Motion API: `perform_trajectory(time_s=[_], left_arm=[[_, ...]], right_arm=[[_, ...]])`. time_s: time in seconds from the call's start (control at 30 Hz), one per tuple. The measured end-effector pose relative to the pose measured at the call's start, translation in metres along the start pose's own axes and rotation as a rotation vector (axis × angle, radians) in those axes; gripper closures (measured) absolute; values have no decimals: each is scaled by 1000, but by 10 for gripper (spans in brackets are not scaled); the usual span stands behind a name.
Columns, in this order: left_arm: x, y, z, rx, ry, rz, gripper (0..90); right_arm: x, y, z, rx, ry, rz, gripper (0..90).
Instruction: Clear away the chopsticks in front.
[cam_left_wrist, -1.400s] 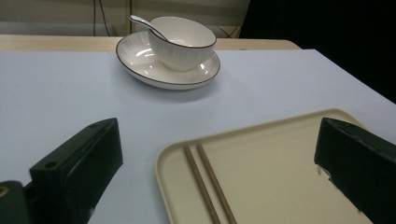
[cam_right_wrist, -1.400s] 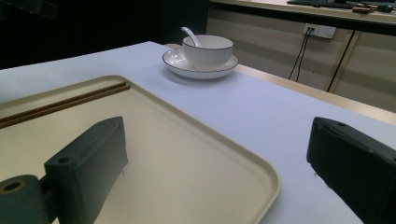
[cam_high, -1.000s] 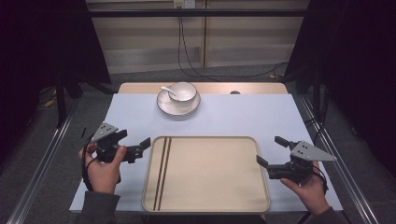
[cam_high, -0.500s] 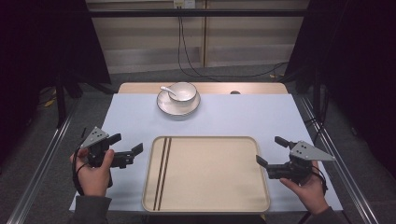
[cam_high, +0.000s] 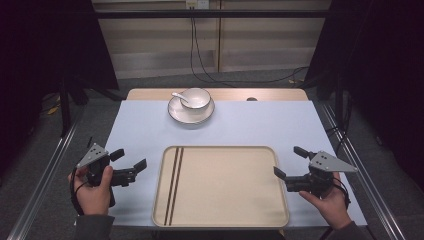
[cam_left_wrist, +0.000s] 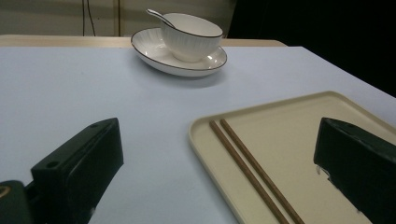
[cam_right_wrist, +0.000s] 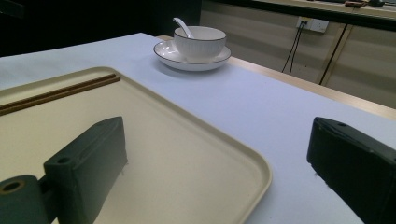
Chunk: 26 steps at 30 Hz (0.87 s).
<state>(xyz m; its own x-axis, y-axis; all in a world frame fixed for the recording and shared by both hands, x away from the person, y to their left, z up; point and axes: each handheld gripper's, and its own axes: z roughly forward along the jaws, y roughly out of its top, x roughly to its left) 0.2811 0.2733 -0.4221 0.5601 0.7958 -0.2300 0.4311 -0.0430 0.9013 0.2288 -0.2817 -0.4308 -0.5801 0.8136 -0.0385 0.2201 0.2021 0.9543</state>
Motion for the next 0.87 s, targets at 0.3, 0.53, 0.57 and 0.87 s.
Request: perform_trajectory(time_s=[0.3, 0.53, 0.57, 0.87], left_arm=[[5, -8, -5, -9, -31, 24, 17], [7, -10, -4, -7, -37, 19, 18], [7, -11, -4, -12, -38, 12, 18], [9, -15, -3, 4, -25, 18, 17]], right_arm=[[0, -1, 1, 5, 2, -6, 45], [0, -1, 2, 11, 1, 1, 44], [0, -1, 2, 11, 1, 1, 44], [0, -4, 9, 43, -8, -4, 41]])
